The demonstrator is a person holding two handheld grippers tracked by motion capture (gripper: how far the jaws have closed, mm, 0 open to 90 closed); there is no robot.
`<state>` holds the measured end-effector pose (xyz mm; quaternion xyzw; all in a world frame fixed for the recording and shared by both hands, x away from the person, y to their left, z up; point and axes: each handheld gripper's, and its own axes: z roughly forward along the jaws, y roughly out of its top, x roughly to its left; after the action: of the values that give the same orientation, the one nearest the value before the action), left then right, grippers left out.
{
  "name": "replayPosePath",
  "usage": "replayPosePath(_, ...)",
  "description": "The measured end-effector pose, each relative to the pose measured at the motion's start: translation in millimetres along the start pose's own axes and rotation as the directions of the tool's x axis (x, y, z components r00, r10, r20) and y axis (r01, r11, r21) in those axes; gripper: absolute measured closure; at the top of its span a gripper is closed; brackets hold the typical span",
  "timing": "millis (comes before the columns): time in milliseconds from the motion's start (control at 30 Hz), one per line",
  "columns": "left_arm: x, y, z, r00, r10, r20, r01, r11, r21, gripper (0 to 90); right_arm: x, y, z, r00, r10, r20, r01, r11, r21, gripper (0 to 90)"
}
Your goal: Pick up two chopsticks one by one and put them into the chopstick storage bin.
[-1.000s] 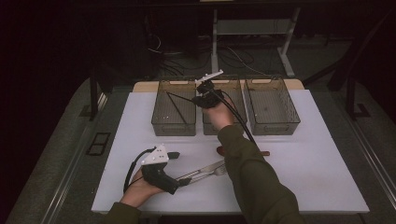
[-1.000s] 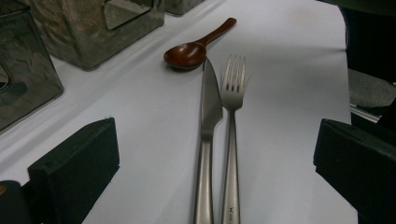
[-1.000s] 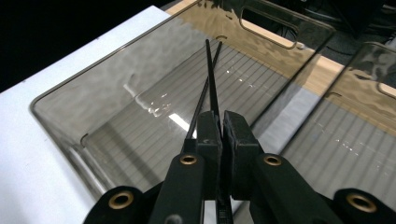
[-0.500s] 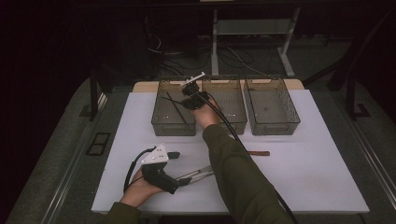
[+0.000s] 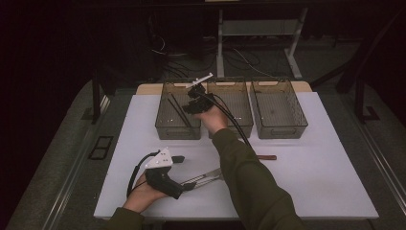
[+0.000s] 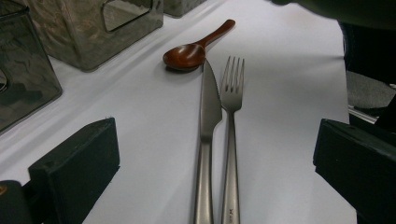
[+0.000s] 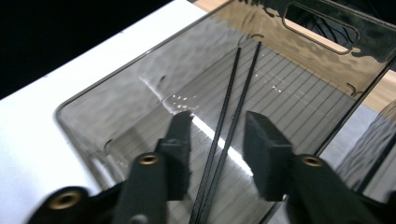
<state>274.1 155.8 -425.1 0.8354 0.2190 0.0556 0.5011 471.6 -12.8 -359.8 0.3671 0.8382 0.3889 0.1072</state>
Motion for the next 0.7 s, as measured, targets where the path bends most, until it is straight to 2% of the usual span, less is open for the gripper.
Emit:
replayPosePath(67,-0.3,-0.2,0.0,1.0,-0.006,-0.001,0.006,1.0,-0.002,0.0,0.2,-2.2,-8.1,0.9999,-0.015,-0.007,0.015,1.0,-0.015,55.5)
replayPosePath(100,-0.3,-0.1,-0.1,1.0,-0.005,-0.001,0.005,1.0,-0.002,0.0,-0.2,-3.6,-12.5,0.9999,-0.014,-0.008,0.013,1.0,-0.022,51.8)
replayPosePath(233,0.1,-0.2,0.7,1.0,0.007,-0.005,-0.007,1.0,0.007,0.0,-3.9,-12.5,-29.3,0.9988,-0.014,-0.048,0.012,0.999,-0.036,47.6)
replayPosePath(367,-0.6,0.0,2.1,1.0,0.001,-0.006,-0.001,1.0,0.006,0.0,-9.8,-24.8,-47.6,0.9973,-0.016,-0.072,0.011,0.998,-0.059,41.3)
replayPosePath(533,-0.6,-0.2,2.5,1.0,0.0,-0.007,0.0,1.0,0.009,0.0,-16.7,-39.3,-67.5,0.9952,-0.016,-0.096,0.007,0.996,-0.089,38.7)
replayPosePath(700,-0.3,-0.4,2.0,1.0,0.007,-0.006,-0.007,0.9997,0.026,0.0,-21.2,-57.2,-87.7,0.9948,-0.032,-0.097,0.02,0.993,-0.117,37.5)
